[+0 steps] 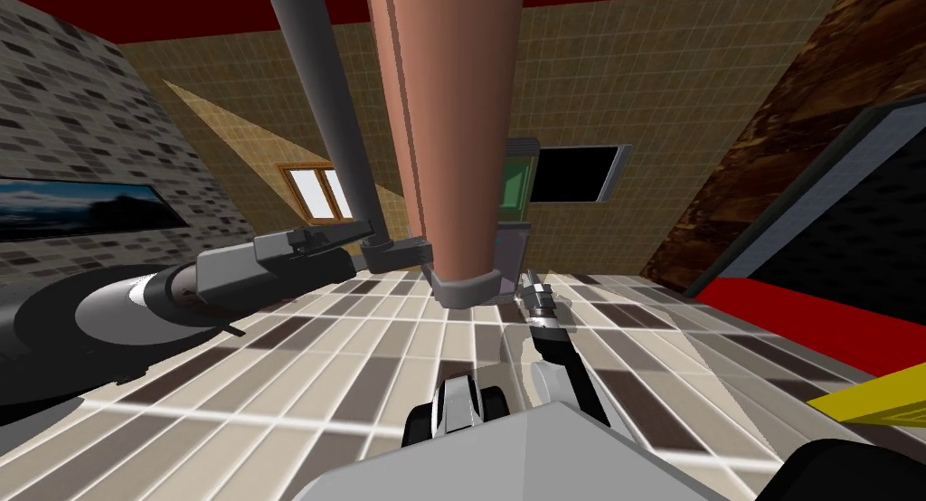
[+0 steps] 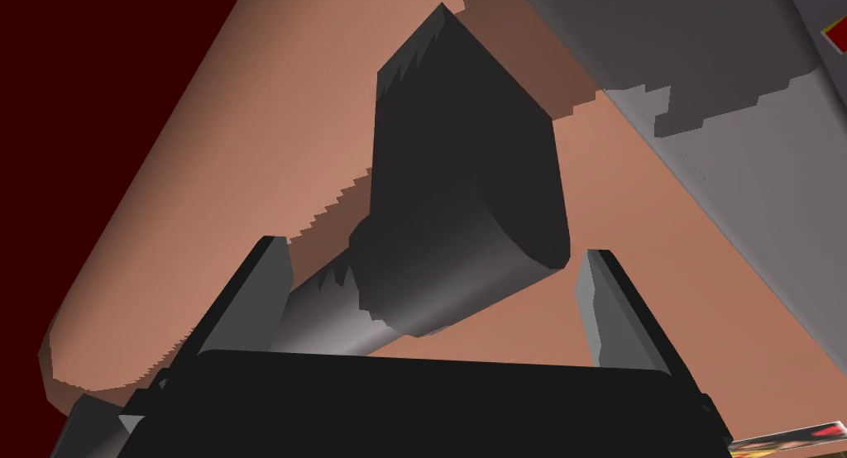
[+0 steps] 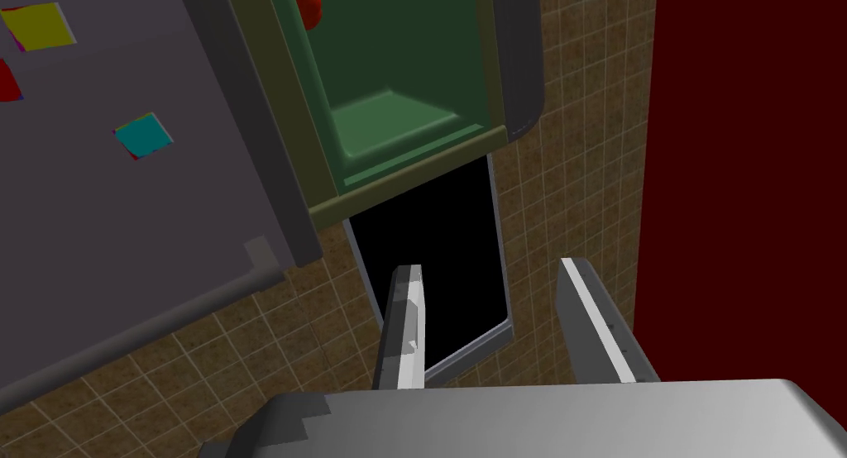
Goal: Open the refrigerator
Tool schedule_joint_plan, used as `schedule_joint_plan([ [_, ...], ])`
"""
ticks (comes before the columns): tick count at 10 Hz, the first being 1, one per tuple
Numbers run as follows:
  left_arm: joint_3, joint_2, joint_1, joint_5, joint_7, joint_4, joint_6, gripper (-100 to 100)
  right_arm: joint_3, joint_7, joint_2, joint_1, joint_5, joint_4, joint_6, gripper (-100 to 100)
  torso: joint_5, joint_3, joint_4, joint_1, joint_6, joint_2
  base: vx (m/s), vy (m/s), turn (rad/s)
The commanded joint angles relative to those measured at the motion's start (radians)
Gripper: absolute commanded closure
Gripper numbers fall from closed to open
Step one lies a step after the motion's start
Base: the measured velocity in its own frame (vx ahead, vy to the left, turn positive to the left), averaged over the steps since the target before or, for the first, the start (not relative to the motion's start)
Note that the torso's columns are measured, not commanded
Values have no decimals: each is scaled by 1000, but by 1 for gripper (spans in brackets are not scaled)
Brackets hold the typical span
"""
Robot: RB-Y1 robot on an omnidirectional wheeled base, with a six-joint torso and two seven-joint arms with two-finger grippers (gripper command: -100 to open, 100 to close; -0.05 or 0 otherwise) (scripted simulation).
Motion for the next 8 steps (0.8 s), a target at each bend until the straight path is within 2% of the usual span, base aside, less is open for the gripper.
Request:
schedule_joint_plan([
  [1, 57, 39, -20, 37, 43, 12, 31, -100, 0, 0, 0, 0, 0, 0, 0, 0, 0, 0, 0, -1, 0, 0, 9, 20, 68],
  [2, 31, 32, -21, 28, 23, 1, 23, -100, 0, 0, 0, 0, 0, 0, 0, 0, -1, 1, 0, -3, 0, 0, -2, 9, 17],
  [3, 33, 33, -23, 30, 24, 0, 25, 0, 0, 0, 0, 0, 0, 0, 0, 0, -1, 2, -1, -5, 0, 1, -9, 3, 2],
  [8, 36, 34, -26, 29, 23, -1, 18, 0, 0, 0, 0, 0, 0, 0, 0, 0, -1, 5, 1, -4, 0, 4, -7, 0, 3],
])
